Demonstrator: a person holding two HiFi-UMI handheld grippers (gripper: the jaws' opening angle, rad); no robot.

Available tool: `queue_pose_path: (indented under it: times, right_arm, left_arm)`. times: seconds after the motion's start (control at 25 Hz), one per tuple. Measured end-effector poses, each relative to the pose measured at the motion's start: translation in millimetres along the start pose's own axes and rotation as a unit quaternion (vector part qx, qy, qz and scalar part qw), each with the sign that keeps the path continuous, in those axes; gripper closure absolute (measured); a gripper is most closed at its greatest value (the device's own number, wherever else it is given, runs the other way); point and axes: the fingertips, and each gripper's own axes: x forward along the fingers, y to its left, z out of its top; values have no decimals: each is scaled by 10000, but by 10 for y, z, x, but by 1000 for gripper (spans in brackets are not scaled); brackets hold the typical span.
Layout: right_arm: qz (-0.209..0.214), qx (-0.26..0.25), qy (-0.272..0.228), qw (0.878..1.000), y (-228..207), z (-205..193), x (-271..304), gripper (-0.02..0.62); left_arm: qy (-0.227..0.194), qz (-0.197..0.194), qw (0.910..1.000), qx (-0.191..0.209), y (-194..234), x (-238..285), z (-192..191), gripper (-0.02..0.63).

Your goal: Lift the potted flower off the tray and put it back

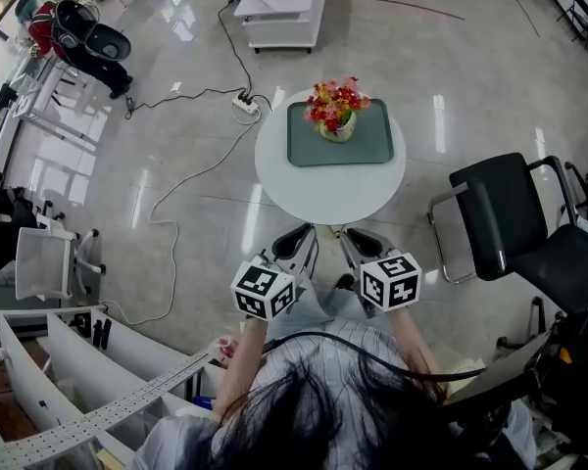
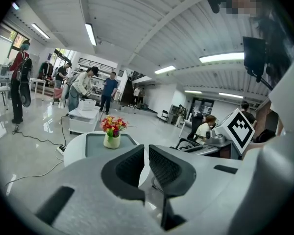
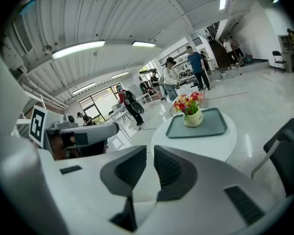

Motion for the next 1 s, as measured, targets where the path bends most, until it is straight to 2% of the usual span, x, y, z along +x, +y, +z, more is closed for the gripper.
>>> queue_pose_path:
  times: [0.36,0.56,0.76,1.0]
  right_arm:
    - [-4,172,5,9999,-136,189,283,531]
    - [-121,103,-72,9998,-258,396,528,531]
    - [-228,110,-103,9996,-358,570,826,531]
    - [-417,133,-168,9989,-465,767,1078,531]
  left_arm:
    - [42,-40,9999,-85,331,170,77,586]
    - [112,-156,9998,73,638,404,196,586]
    - [361,-383,9979,367,943,644,252,586]
    - [517,-843,9941,442,1210,932,367,586]
